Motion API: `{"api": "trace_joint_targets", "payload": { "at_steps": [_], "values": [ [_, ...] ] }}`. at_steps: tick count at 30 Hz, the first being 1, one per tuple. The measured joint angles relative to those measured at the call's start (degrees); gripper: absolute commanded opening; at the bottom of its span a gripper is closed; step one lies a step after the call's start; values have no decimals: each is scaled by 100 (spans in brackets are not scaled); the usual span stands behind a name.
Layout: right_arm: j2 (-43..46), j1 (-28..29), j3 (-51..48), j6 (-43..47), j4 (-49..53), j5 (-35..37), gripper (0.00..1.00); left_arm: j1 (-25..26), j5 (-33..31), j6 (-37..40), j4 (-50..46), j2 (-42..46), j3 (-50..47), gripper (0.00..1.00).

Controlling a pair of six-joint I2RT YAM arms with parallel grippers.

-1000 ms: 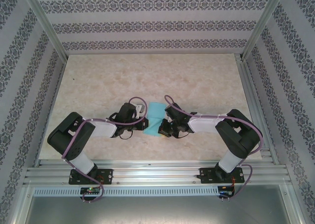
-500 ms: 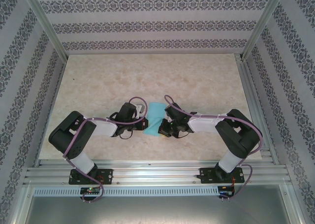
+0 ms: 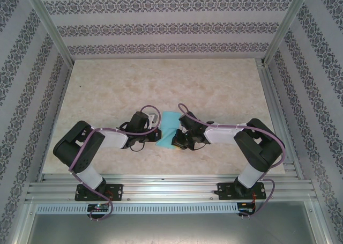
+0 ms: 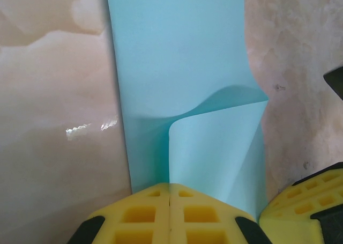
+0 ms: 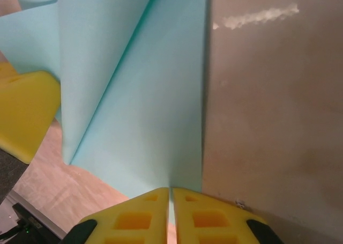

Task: Fold a paper plane with a square sheet of paper (fold left side to right side)
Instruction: Fold the triangle a second time at the center of the table.

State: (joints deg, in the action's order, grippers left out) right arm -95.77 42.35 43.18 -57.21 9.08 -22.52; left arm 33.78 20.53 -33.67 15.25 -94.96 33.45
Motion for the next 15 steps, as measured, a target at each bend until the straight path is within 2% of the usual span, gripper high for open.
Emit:
{"api": "trace_joint_targets", "payload": {
  "at_steps": [4,9,15],
  "values": [
    [334,-83,28,81,310,85,16,0,0,13,-9,0,0,1],
    [839,-286,160,142,380,168,9,0,2,17,-9,0,0,1],
    [485,-295,457,31,-9,192,6,-2,2,20,-9,0,0,1]
  ]
}}
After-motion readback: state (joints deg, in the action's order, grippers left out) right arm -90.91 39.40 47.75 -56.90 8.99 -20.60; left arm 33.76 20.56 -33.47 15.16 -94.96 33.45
